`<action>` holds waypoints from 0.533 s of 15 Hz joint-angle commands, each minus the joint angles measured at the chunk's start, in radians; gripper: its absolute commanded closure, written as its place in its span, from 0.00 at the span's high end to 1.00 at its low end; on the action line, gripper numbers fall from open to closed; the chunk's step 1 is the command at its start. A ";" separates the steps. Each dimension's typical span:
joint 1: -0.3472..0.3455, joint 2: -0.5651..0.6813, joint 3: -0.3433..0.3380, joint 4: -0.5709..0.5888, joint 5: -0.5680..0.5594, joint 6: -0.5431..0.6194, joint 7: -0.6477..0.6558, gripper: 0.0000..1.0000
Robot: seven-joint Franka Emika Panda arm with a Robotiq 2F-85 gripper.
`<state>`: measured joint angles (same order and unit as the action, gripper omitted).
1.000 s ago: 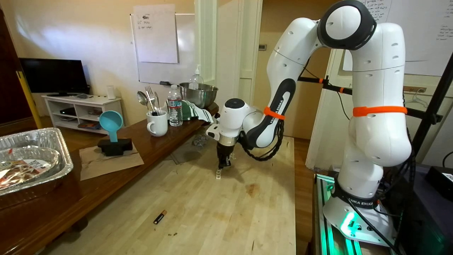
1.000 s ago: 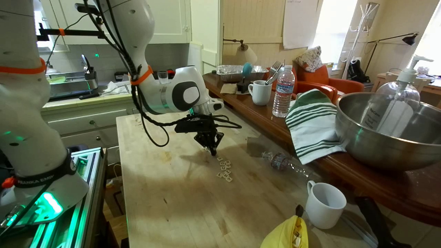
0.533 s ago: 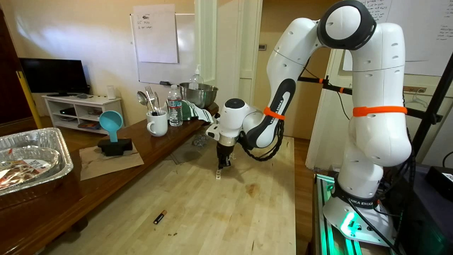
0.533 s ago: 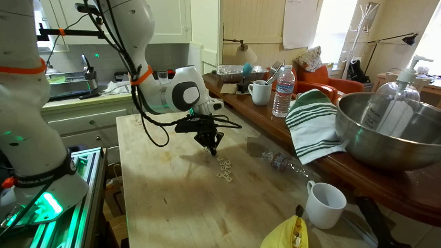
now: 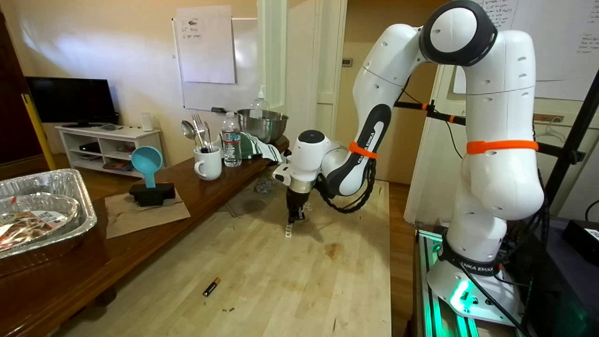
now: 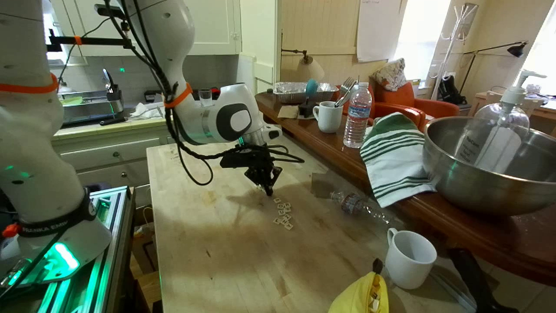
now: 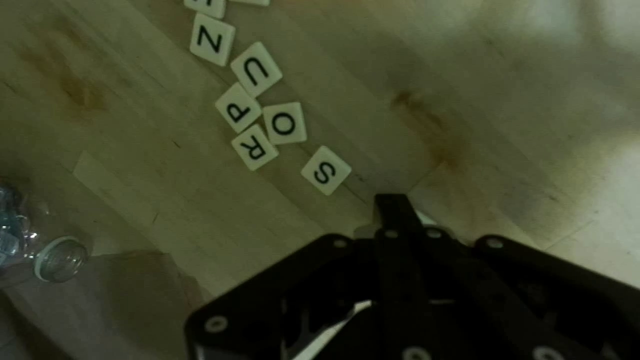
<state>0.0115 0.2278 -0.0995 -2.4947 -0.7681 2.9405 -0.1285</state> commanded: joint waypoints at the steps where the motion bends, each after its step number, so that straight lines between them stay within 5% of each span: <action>1: -0.017 -0.008 0.008 -0.023 0.018 0.041 -0.017 0.00; 8: -0.026 -0.003 -0.007 -0.012 0.010 0.044 -0.001 0.00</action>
<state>-0.0006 0.2263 -0.1010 -2.4979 -0.7653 2.9628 -0.1282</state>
